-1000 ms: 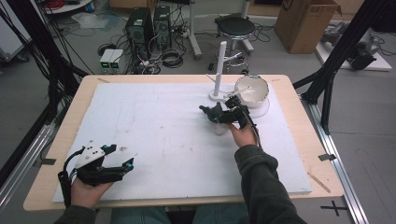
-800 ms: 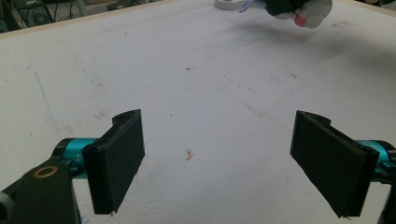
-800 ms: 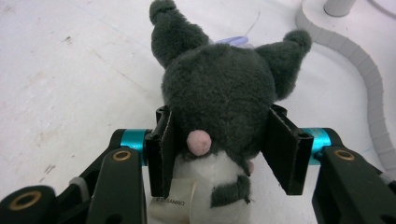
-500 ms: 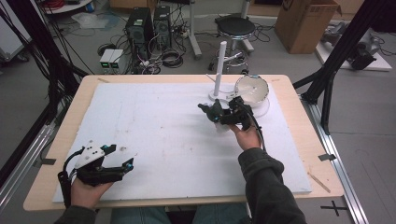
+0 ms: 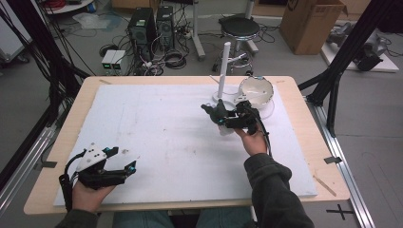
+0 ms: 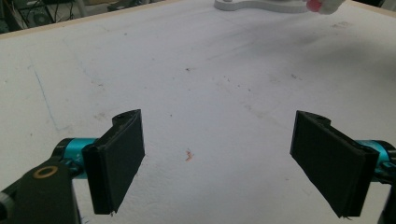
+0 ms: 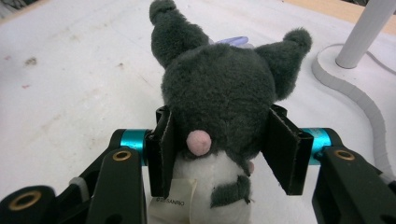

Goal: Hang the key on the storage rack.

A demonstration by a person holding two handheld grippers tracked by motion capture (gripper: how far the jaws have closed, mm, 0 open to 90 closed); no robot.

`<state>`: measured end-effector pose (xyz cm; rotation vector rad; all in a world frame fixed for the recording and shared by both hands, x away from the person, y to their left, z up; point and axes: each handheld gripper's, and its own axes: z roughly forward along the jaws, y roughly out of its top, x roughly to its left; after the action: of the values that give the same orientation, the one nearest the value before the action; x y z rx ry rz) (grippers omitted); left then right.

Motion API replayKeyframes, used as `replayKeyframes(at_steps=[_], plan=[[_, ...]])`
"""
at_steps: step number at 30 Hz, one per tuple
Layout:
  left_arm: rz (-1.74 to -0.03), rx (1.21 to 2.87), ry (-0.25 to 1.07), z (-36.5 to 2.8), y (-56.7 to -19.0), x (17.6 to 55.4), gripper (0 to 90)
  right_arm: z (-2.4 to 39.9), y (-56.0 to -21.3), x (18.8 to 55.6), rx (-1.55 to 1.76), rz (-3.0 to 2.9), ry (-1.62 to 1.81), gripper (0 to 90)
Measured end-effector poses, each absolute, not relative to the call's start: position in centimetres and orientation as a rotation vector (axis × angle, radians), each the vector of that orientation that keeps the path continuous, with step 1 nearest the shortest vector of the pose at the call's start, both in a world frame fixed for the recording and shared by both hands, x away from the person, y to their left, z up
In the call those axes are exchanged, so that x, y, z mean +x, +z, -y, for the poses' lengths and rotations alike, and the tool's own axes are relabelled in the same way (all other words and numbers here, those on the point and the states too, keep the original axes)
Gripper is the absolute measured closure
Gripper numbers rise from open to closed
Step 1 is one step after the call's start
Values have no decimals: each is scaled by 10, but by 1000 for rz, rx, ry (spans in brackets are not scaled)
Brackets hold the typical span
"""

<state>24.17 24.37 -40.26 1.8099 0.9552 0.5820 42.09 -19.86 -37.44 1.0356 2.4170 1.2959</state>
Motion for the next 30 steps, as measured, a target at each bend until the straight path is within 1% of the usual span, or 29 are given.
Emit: replayKeyframes(at_steps=[12,30], plan=[[-958,1808,583,-242,-403,242,180,206,-367,414,995,-2358,1421,491],[-957,1808,580,-242,-403,242,180,221,-353,408,974,-2308,1478,491]])
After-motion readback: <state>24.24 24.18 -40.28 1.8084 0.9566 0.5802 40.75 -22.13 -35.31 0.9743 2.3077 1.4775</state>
